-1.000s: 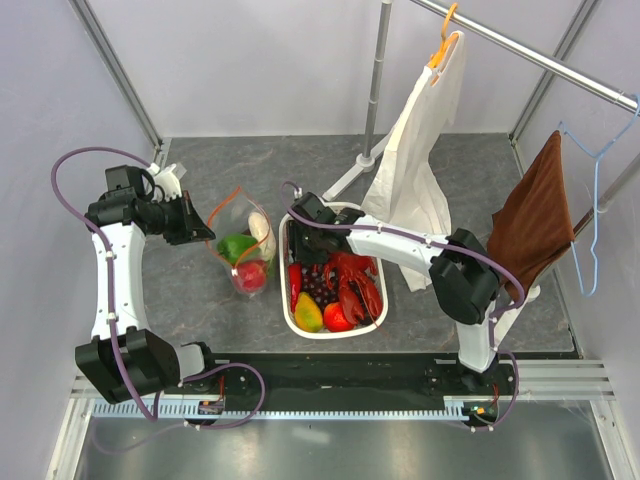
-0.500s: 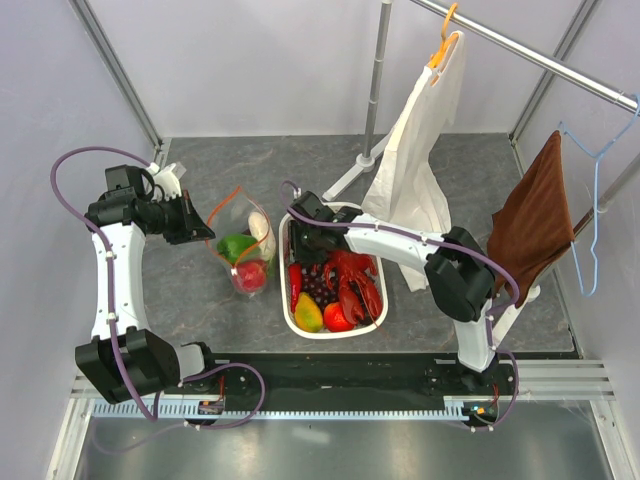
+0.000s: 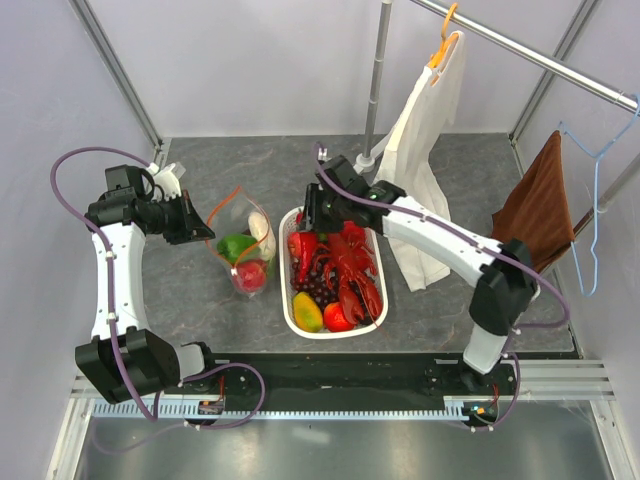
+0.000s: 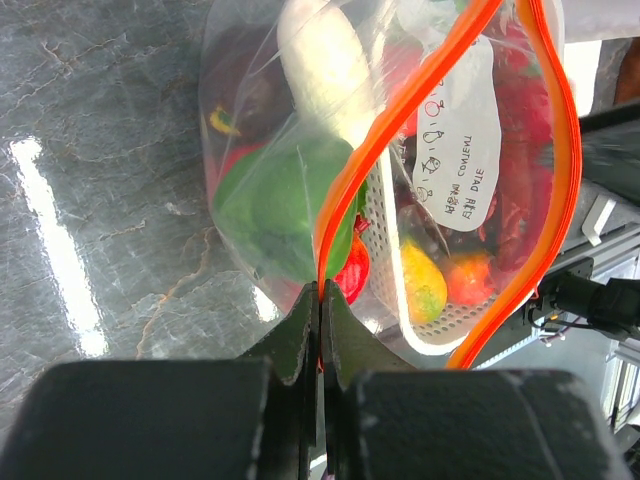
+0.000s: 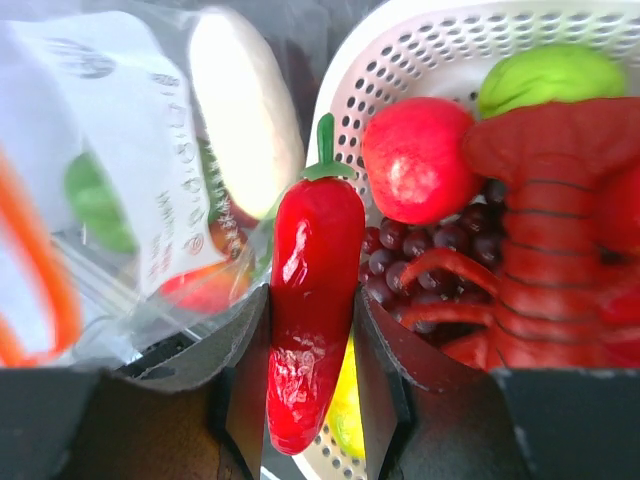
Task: Place the food in the zip-top bag and seal the zipper
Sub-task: Pick up the fake vegetable from the bin, then place the fake vegetable in the zipper food storage bag.
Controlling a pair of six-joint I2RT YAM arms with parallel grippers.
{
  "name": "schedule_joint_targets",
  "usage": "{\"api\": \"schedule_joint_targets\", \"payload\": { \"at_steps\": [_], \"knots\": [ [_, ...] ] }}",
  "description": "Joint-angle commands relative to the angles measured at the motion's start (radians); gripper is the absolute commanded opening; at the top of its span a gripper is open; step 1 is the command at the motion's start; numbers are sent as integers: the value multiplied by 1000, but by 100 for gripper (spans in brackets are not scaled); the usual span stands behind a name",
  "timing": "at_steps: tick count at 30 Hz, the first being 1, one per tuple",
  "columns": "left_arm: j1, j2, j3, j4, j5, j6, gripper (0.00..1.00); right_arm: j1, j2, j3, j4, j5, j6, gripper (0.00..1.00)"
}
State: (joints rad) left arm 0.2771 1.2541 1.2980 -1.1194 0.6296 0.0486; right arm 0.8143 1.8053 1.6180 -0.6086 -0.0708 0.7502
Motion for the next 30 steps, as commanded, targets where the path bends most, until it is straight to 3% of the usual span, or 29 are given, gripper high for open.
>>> {"api": "schedule_joint_targets", "payload": {
  "at_steps": [1, 5, 12, 15, 16, 18, 19, 21, 25, 30],
  "knots": [
    [-3, -19, 4, 24, -4, -19, 2, -13, -145, -55, -17, 37, -46, 0],
    [-3, -24, 3, 24, -1, -19, 2, -21, -205, -43, 61, 65, -147, 0],
    [-1, -30, 4, 24, 5, -26, 2, -1, -153, 230, 277, 152, -305, 0],
    [-4, -32, 6, 26, 7, -27, 2, 58, -147, 203, 470, 169, -431, 0],
    [-3, -30, 7, 24, 8, -29, 2, 90, -170, 168, 622, 154, -516, 0],
    [-3, -30, 10, 24, 8, -32, 2, 123, -199, 20, 809, 106, -589, 0],
    [-3, -32, 12, 24, 10, -32, 2, 146, -224, -34, 998, 76, -667, 0],
    [-3, -33, 15, 23, 13, -32, 2, 157, -233, -137, 1130, -93, -739, 0],
    [-3, -30, 18, 20, 12, -30, 2, 158, -173, -144, 1184, -346, -834, 0],
    [-4, -28, 18, 21, 18, -33, 2, 157, -120, -181, 1215, -564, -1124, 0]
  ]
}}
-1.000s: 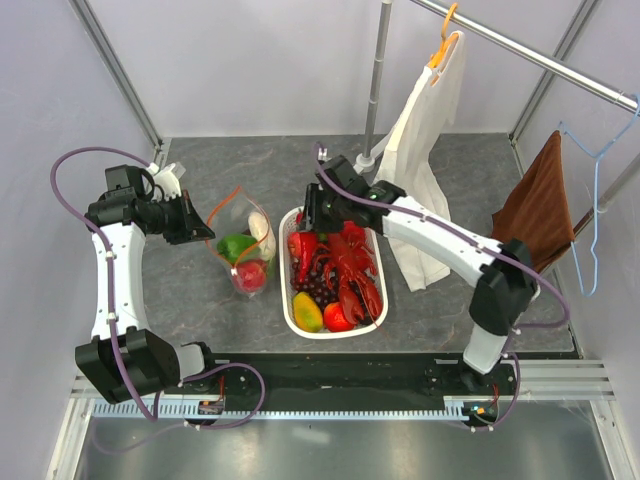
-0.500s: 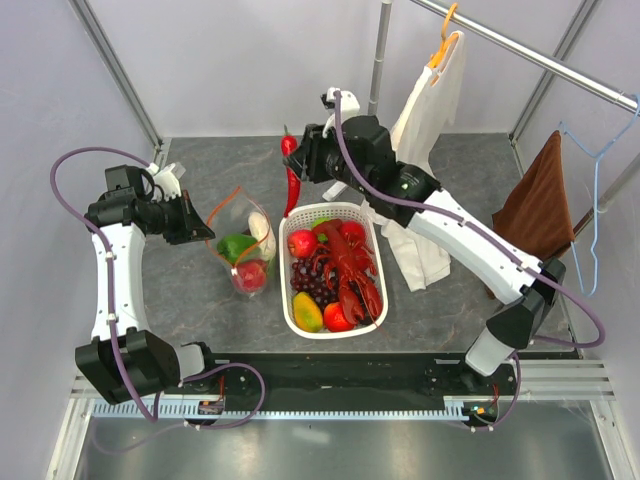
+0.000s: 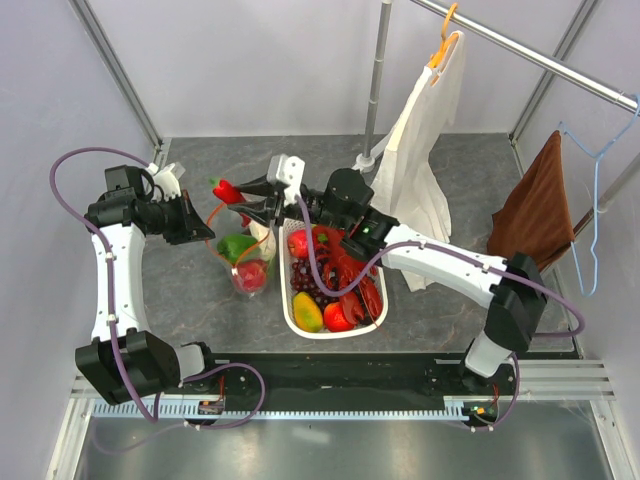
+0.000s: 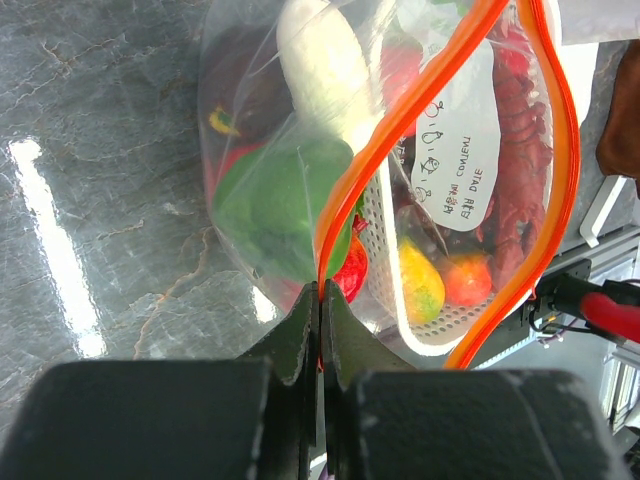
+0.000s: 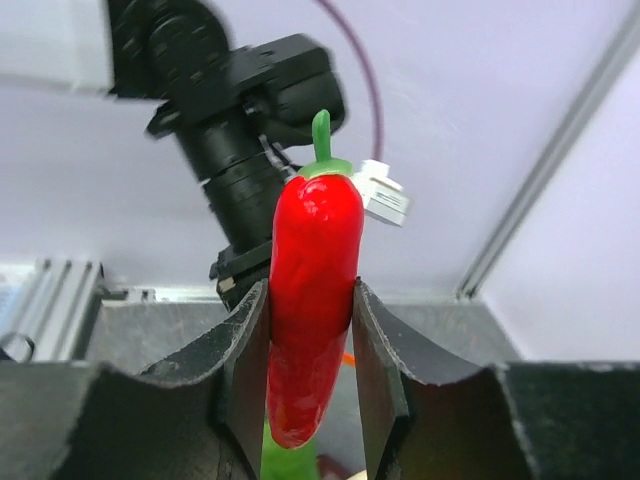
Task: Place the food in the zip-top bag and seal the zipper
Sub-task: Place the fake vegetable in the zipper food storage bag.
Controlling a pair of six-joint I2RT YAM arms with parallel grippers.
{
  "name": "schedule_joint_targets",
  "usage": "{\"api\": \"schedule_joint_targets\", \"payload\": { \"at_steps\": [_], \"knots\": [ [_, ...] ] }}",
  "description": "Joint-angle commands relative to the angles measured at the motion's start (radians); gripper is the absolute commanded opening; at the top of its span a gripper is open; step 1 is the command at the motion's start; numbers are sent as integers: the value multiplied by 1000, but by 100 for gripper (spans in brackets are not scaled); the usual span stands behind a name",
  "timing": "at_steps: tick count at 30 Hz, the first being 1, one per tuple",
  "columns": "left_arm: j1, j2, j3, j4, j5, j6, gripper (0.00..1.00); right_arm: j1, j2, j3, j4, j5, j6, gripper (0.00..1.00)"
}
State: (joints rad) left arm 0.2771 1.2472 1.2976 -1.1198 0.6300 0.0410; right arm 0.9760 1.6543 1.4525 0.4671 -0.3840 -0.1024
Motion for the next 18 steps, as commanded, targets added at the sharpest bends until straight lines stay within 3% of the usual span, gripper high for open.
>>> {"api": "schedule_joint_targets", "payload": {
  "at_steps": [1, 13, 14, 16, 17, 18],
  "knots": [
    [-4, -22, 17, 21, 17, -24, 2, -7, 48, -14, 119, -275, -307, 0],
    [-1, -29, 9, 20, 19, -15, 2, -40, 179, 54, -22, -409, -640, 1],
    [-3, -29, 8, 20, 16, -13, 2, -43, 183, 65, -30, -411, -655, 10],
    [-3, -29, 8, 20, 16, -12, 2, -48, 188, 71, -87, -412, -745, 20],
    [-3, -29, 8, 21, 16, -12, 2, -48, 187, 62, -90, -406, -756, 35],
    [-3, -28, 8, 21, 16, -12, 2, -49, 180, 54, -85, -397, -769, 38]
  ]
}}
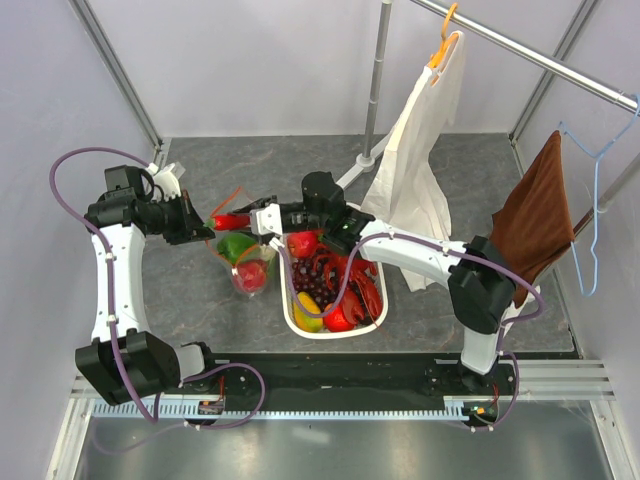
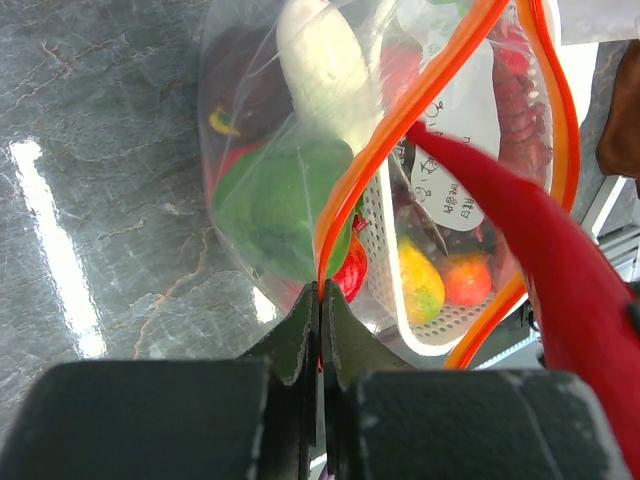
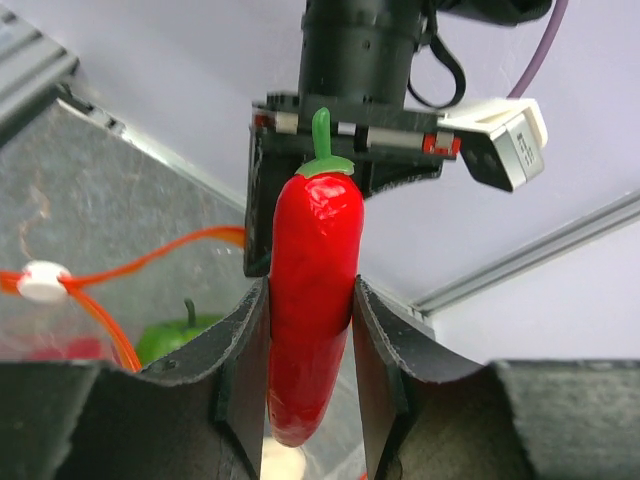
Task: Place the food in the zip-top bag and seal the zipper
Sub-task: Place the fake vegetable in the zipper food storage bag.
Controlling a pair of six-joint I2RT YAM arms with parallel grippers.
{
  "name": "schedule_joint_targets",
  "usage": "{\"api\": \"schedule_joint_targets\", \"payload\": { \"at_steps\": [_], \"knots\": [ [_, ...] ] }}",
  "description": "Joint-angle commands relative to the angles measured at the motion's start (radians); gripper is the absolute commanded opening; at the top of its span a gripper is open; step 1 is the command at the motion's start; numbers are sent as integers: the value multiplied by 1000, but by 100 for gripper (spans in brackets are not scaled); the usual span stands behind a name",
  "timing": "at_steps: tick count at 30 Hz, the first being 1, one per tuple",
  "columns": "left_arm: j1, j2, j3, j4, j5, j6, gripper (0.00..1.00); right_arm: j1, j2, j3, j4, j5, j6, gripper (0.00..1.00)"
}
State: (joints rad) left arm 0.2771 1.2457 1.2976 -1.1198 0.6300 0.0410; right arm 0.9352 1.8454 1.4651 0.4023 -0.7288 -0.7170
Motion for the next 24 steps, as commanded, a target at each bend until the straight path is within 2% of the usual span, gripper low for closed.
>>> {"api": "schedule_joint_targets", "payload": {
  "at_steps": [1, 2, 4, 5, 7, 9, 12, 13, 14, 16, 18, 21, 24],
  "knots": [
    [-3, -26, 8, 20, 17, -13, 2, -7, -14, 37, -29, -44, -179, 40],
    [-3, -28, 8, 20, 16, -13, 2, -7, -18, 28, -39, -38, -212, 53],
    [-3, -26, 8, 21, 17, -12, 2, -9, -43, 8, -17, -28, -203, 69],
    [-3, -25, 8, 21, 16, -13, 2, -9, -54, -17, -13, -27, -206, 81],
    [-4, -26, 6, 20, 16, -13, 2, -9, -95, -46, -25, -32, -207, 85],
    [-3, -26, 8, 20, 14, -16, 2, -9, -138, -55, -92, -57, -208, 87],
    [-3, -23, 12, 20, 14, -16, 2, -6, -208, -106, -102, -87, -144, 87],
    [-3, -22, 12, 20, 14, -16, 2, -7, -227, -133, -91, -81, -103, 87],
    [-4, -23, 12, 20, 16, -16, 2, -7, -263, -146, -59, -42, 25, 87],
    [-3, -23, 12, 18, 14, -20, 2, -7, -308, -161, -63, 44, 163, 85],
    [-3, -25, 14, 20, 20, -21, 2, -15, -331, -135, -149, 174, 318, 83],
    [-3, -26, 17, 20, 22, -24, 2, -64, -376, -135, -294, 255, 505, 81],
    [-3, -17, 23, 20, 22, -29, 2, -101, -410, -149, -475, 273, 498, 79]
  ]
}}
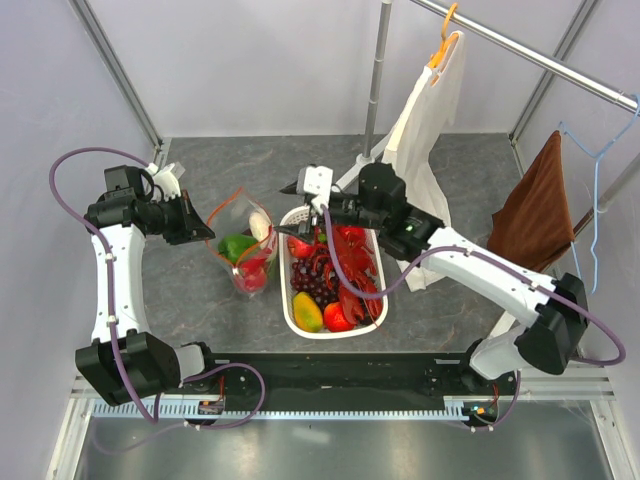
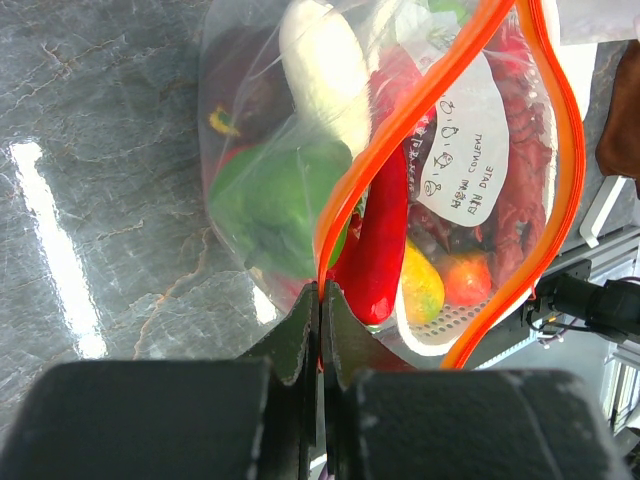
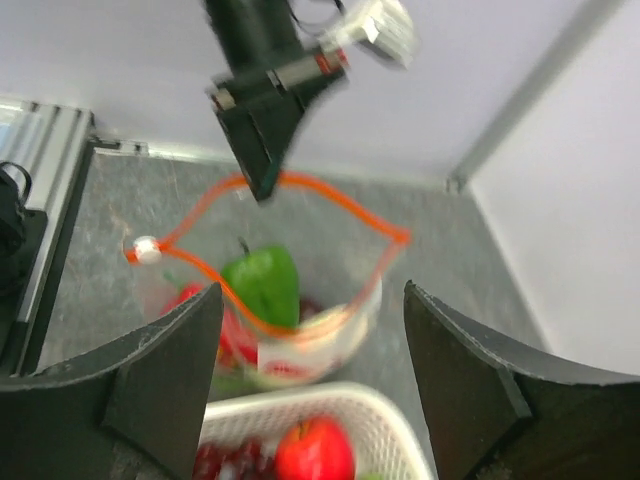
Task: Place the food in the zip-top bag and seal the zipper
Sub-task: Place the fake vegetable in the zipper food storage bag, then pick up the fake fruit from the bin.
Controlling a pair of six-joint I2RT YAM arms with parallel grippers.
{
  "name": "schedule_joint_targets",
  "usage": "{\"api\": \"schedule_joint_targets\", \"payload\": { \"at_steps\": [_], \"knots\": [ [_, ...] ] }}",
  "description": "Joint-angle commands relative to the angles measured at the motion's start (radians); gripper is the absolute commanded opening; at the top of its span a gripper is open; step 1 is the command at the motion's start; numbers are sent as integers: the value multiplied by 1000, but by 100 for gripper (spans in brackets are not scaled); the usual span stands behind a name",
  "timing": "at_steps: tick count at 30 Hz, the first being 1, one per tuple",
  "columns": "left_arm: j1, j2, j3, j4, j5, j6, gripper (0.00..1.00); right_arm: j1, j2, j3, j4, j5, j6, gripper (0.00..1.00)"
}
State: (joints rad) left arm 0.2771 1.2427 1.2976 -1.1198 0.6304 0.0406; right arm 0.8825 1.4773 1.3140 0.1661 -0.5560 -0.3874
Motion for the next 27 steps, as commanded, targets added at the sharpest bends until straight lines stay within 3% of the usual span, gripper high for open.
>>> {"api": "schedule_joint_targets", "payload": {
  "at_steps": [1, 6, 13, 18, 23, 27],
  "knots": [
    [-3, -14, 26, 20, 23, -28, 2, -54, -46, 4, -345, 125, 151, 78],
    [-4, -20, 29, 20, 14, -25, 2, -57, -57, -27, -551, 102, 113, 72],
    [-3, -25, 28, 23, -1, -25, 2, -43, -9, -98, -641, 77, 436, 65],
    [-3, -22, 22, 31, 2, -31, 2, -36, 15, -147, -582, 152, 855, 70],
    [-3, -11, 25, 37, 0, -31, 2, 81, 31, -111, -589, 313, 936, 71],
    [-3, -5, 29, 40, 6, -31, 2, 98, 99, -110, -611, 379, 1022, 74]
  ]
}}
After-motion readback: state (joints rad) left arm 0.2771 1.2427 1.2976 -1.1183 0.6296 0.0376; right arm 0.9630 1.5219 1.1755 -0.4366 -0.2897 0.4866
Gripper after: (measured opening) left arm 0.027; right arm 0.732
